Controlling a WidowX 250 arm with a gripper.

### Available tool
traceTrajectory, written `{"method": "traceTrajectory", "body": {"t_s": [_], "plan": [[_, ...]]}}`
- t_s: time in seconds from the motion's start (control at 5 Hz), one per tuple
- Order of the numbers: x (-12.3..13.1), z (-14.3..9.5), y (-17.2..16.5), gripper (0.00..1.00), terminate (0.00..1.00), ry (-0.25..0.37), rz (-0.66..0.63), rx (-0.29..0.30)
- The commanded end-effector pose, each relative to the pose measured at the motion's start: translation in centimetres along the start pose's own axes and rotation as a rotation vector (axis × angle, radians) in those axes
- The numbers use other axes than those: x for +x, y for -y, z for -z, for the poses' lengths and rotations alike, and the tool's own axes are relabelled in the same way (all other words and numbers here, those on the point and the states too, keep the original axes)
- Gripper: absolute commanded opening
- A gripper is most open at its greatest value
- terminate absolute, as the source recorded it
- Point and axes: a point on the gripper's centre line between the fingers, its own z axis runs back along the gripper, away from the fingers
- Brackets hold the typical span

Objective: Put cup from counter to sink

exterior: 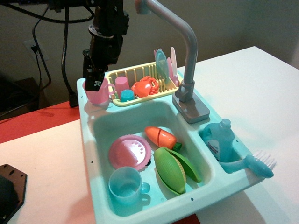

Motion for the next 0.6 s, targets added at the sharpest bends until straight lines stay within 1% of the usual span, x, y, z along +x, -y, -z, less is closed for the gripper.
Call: {"method": "traceTrajectory", "body": {"t_s": [0.0,0.2,0.4], "plan": [[0.0,0.0,0.0,1.0,0.0,0.0,0.0,0.0],[0.9,-0.5,0.2,1.0,0.0,0.018,-0.004,-0.005],[1.5,0.3,0.2,1.0,0.0,0.005,-0.016,-0.009]]}}
